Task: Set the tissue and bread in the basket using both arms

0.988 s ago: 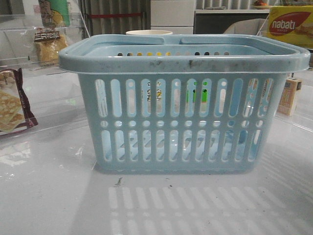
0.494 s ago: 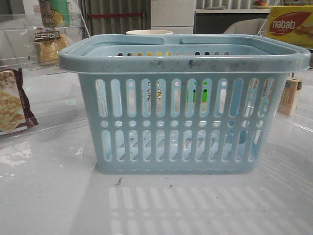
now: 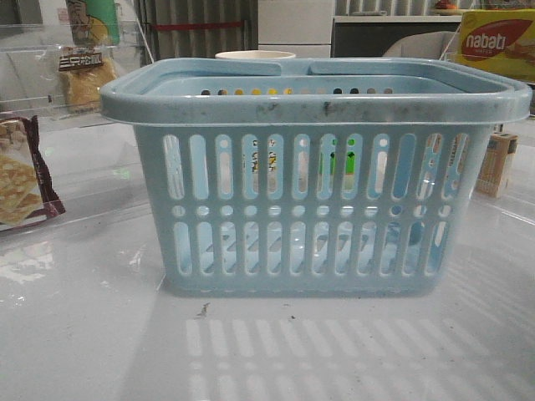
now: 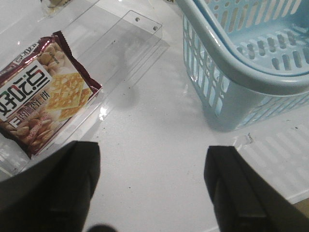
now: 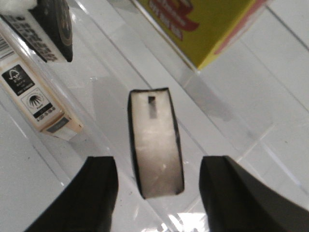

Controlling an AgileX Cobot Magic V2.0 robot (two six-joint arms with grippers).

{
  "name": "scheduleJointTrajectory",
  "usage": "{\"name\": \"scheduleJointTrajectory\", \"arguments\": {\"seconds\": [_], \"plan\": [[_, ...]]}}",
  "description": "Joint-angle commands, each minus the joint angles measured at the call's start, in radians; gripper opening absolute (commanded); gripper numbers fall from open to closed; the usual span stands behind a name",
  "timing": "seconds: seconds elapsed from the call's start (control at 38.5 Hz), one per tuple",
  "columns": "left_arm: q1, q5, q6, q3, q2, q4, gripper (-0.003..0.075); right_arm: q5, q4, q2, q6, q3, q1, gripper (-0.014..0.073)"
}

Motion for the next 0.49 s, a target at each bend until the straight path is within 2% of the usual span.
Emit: {"name": "scheduleJointTrajectory", "arguments": {"seconds": [0.0, 0.08, 0.13, 0.34, 0.47], "plan": [[-0.008, -0.074, -0.001, -0.031, -0.002, -0.009, 0.0504, -0.086, -0.017, -0.036, -0.004, -0.038, -0.006, 0.0379], [-0.008, -0.074, -0.001, -0.031, -0.002, -0.009, 0.0504, -0.088, -0.016, -0.035, -0.003, -0.038, -0.006, 0.023], [-0.008, -0.074, -0.001, -0.031, -0.002, -0.009, 0.0504, -0.084, -0.016, -0.047, -0.003, -0.038, -0.006, 0.0187], [-0.008, -0.074, -0.001, -0.031, -0.002, -0.009, 0.0504, -0.041, -0.006, -0.226, -0.003, -0.039, 0.042, 0.0181], [-0.008, -0.074, -0.001, -0.031, -0.002, -0.009, 0.0504, 0.011, 0.033, -0.341, -0.003, -0.039, 0.161, 0.0181]]}}
